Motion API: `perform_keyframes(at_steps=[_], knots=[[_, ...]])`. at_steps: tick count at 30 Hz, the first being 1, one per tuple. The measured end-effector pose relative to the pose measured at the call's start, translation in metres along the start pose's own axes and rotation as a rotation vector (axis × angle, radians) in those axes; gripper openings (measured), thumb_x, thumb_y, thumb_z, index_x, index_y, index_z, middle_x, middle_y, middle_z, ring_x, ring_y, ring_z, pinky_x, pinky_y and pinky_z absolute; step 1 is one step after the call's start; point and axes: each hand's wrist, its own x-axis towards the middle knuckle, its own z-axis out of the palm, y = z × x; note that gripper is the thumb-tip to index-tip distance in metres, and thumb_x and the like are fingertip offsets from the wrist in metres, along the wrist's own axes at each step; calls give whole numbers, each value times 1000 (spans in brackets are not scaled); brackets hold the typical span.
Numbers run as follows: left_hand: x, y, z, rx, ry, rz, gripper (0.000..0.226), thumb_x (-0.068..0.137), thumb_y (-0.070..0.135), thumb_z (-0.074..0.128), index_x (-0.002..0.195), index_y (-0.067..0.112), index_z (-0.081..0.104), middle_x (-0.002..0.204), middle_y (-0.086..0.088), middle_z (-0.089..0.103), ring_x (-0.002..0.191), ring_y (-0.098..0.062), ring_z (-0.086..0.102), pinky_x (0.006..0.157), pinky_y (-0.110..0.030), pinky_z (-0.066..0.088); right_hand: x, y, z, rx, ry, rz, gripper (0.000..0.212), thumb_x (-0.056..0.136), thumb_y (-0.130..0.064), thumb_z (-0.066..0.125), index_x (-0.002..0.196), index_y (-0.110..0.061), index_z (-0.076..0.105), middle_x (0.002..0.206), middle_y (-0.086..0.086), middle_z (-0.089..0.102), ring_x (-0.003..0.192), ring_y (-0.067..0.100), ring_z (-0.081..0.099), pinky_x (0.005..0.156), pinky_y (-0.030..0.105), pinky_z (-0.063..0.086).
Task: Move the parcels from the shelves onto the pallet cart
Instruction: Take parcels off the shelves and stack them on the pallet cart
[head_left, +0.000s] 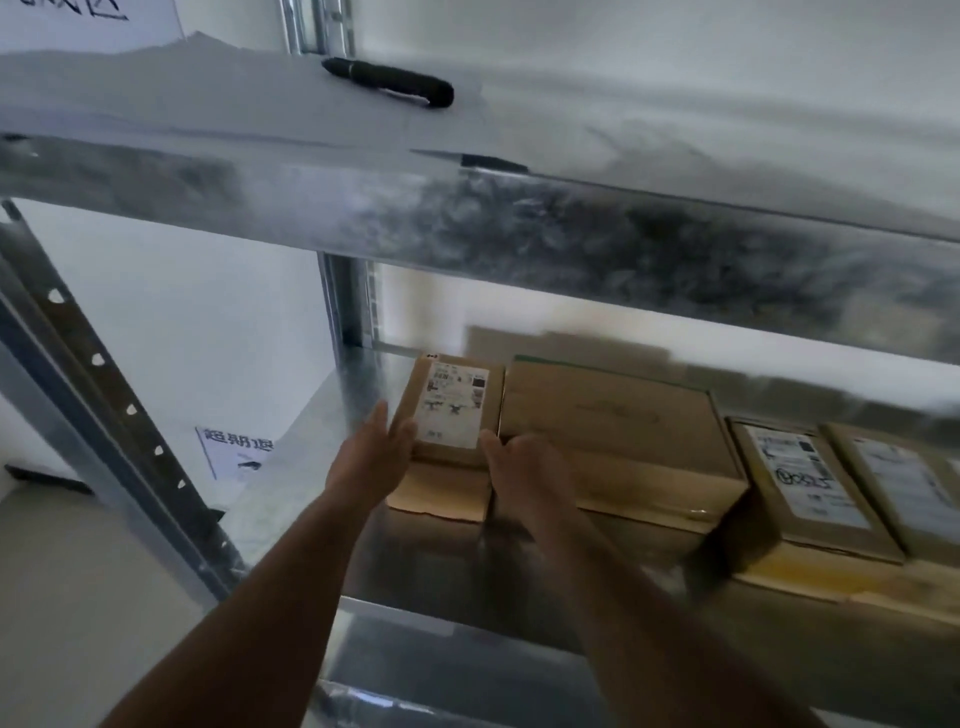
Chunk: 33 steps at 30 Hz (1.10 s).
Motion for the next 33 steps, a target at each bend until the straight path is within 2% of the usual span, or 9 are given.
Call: perform_keyframes(at_steps=[3,6,9,12,19,24,26,29,33], knots=[[-2,-3,2,-107,-77,-22,27,100,26,38,122,13,46,118,-8,59,105,-24,57,91,-40,50,-3,1,5,164,-23,9,32,93,-43,50,67,-25,55,67,-11,60,54,-3,51,44,11,31],[-14,-7,-2,-204,-128,17,28,99,21,39,127,22,41,116,5,53,109,-19,53,93,-36,46,-9,3,2,402,-144,72,16,89,-36,59,94,-21,55,94,-2,63,79,8,59,64,22,48],[-36,-17,-9,-362,-186,40,39,96,7,44,124,34,39,111,13,56,105,-13,57,80,-23,51,-26,9,1,600,-256,-3,47,90,-21,60,132,-16,41,117,0,59,102,15,59,87,31,51],[-66,-28,-10,-435,-172,73,56,91,-5,44,134,30,37,123,4,56,115,-18,54,85,-34,53,-47,15,0,592,-319,-160,61,94,-12,53,147,-21,24,135,3,52,115,16,54,90,26,49],[-146,-25,-2,-374,-87,218,72,90,-7,48,144,34,26,130,3,54,120,-14,51,95,-37,48,-115,44,-29,631,-281,-313,63,93,-9,52,146,-28,25,140,2,50,126,20,49,101,40,46],[-202,-4,25,-308,-130,294,76,88,-8,51,147,29,20,134,-3,51,125,-19,49,100,-47,44,-166,92,-63,632,-217,-370,65,92,-11,53,139,-47,26,134,-11,51,120,8,51,93,27,50],[-222,9,43,-304,-143,330,76,88,-8,52,146,30,21,131,-2,53,122,-19,51,99,-44,46,-186,115,-81,645,-190,-382,67,90,-11,55,125,-60,25,126,-19,52,115,3,52,83,17,50],[-249,30,72,-277,-202,401,70,91,1,53,146,31,23,132,0,53,122,-16,50,98,-41,47,-213,152,-109,657,-127,-379,70,88,-9,59,123,-61,27,117,-32,50,110,-11,51,82,10,48],[-281,60,114,-251,-277,474,70,91,4,53,147,32,20,136,4,48,125,-11,46,93,-26,50,-245,202,-141,664,-18,-351,72,89,-10,60,129,-58,24,125,-24,49,118,0,50,90,20,51]])
